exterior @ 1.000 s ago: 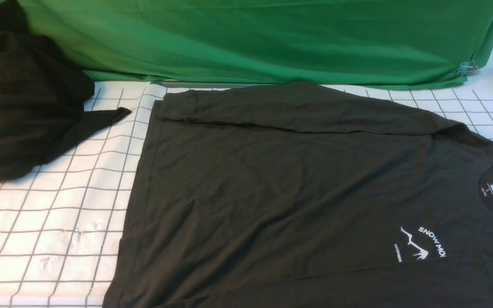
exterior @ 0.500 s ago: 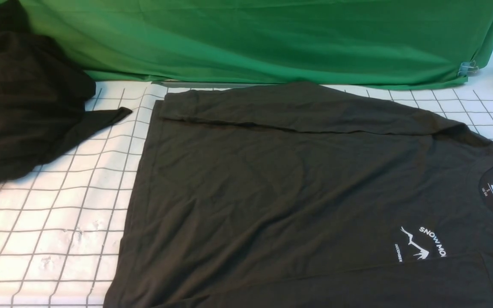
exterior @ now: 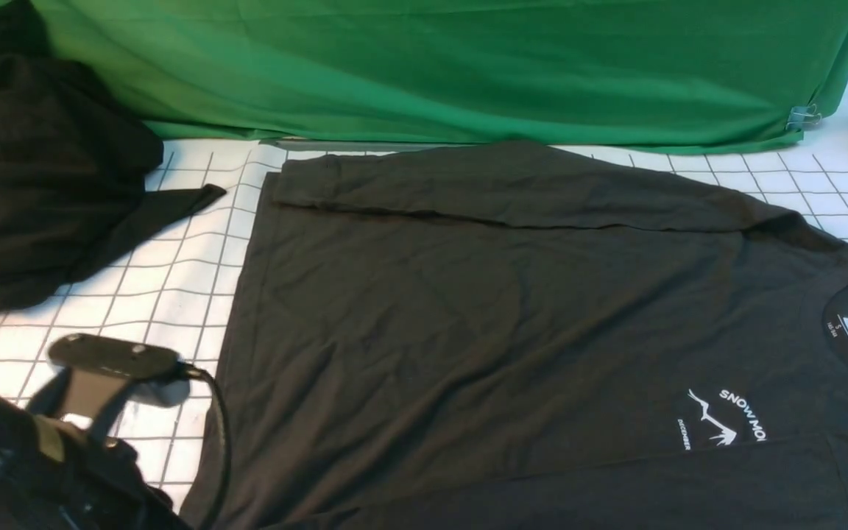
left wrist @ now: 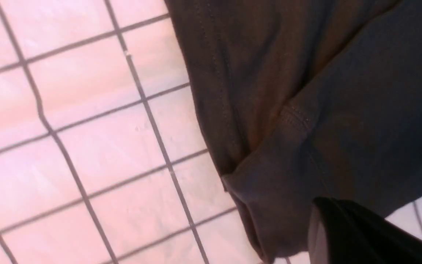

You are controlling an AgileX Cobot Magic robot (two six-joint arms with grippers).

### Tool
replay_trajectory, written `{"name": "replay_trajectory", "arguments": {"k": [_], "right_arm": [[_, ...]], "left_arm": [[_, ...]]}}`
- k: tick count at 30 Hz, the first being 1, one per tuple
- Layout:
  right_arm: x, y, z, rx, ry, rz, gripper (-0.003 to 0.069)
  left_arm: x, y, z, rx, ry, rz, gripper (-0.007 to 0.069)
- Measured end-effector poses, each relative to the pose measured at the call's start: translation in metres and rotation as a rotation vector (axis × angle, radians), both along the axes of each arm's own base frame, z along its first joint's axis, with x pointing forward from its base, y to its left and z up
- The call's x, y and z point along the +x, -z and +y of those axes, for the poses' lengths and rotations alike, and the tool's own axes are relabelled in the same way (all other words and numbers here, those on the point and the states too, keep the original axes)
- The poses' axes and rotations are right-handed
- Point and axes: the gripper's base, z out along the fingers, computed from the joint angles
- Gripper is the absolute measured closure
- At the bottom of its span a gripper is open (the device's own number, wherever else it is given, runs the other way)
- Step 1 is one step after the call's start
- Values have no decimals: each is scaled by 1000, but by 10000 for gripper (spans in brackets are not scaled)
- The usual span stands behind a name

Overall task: Fold a long-sleeved shirt over a white checkered tablecloth.
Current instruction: 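Grasp the left edge of the dark T-shirt lying flat on the table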

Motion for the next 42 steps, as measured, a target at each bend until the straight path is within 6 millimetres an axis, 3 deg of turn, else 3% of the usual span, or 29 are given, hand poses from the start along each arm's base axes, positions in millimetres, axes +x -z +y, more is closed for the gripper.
{"name": "replay_trajectory", "arguments": {"k": [3,7,13,18,21,25,33,36,38,41,42], "right_arm": [[23,-11,19,-151,-168,203,659],[43,-11,39,-256,-303,330,659],[57,0,55,-297,-371,397,659],[61,0,59,-292,-375,376,659],[62,-2,59,-284,-367,356,659],[63,-3,59,-279,-362,343,659],[63,-3,59,-282,-363,337,658],[63,-3,59,-284,-364,336,655],[63,-3,59,-289,-367,333,651],[64,-3,59,-289,-367,331,649],[64,-3,59,-290,-368,331,649]], "left_arm": [[5,3,-4,8,39,-31,627],[10,11,-4,78,125,-33,587],[20,33,-7,127,143,62,396],[30,51,-12,144,188,87,169],[31,53,-13,137,199,82,133],[31,53,-14,131,202,84,165],[30,67,-14,148,202,160,465],[31,67,-15,150,203,171,532],[37,57,-18,154,214,184,590],[55,24,-25,150,231,129,599],[56,21,-25,154,234,125,599]]}}
